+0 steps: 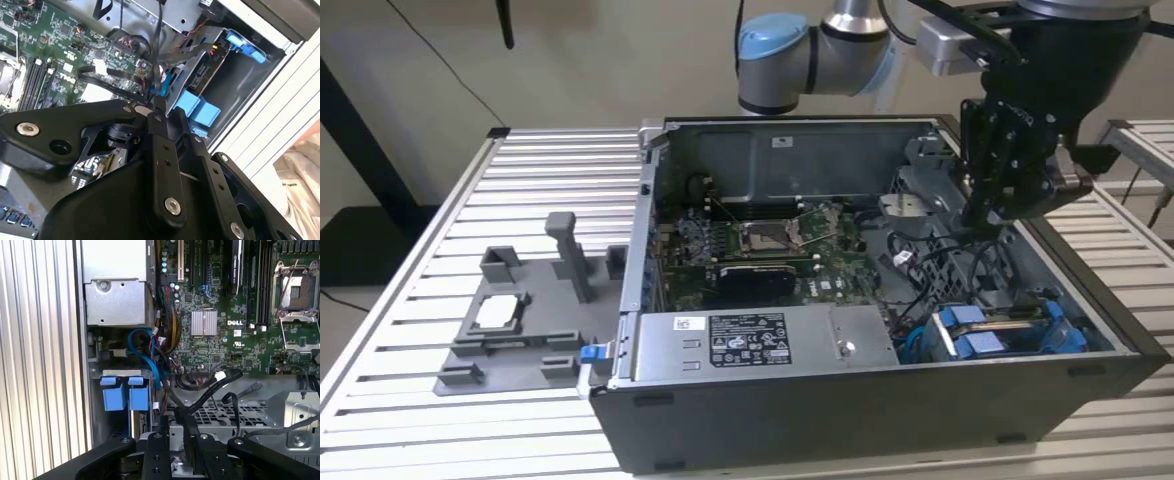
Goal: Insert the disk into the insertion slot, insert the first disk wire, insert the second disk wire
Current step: 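Insert the second disk wire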
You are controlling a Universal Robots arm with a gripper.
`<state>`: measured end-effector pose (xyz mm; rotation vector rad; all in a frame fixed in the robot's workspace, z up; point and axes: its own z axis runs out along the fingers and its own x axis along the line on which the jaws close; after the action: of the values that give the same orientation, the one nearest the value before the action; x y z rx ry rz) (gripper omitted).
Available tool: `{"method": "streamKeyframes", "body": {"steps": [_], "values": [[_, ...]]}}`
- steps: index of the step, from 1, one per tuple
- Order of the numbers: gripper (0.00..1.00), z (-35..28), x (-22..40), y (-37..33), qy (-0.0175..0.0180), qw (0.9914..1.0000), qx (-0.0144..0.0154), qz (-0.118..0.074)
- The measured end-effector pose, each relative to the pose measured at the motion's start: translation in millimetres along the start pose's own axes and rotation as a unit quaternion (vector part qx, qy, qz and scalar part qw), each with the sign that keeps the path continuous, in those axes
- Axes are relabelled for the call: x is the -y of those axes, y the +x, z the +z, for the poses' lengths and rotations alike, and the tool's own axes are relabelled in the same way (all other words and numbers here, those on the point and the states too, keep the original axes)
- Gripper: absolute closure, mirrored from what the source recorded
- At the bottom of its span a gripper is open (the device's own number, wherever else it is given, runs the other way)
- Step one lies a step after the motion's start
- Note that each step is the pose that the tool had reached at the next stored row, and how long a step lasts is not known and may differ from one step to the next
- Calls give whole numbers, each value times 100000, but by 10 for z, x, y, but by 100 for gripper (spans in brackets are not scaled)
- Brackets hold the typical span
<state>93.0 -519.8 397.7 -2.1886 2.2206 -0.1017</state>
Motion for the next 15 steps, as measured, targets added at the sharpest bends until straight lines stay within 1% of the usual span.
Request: {"method": "streamKeyframes", "body": {"steps": [3,6,10,13,15], "values": [[73,3,-15,-5,197,99996,-438,-800],[73,10,-34,-5,525,99982,-1104,-1455],[73,34,-112,-15,1061,99968,-1607,-1621],[73,52,-155,-23,1511,99953,-1967,-1823],[73,66,-173,-30,1887,99939,-2094,-2069]]}}
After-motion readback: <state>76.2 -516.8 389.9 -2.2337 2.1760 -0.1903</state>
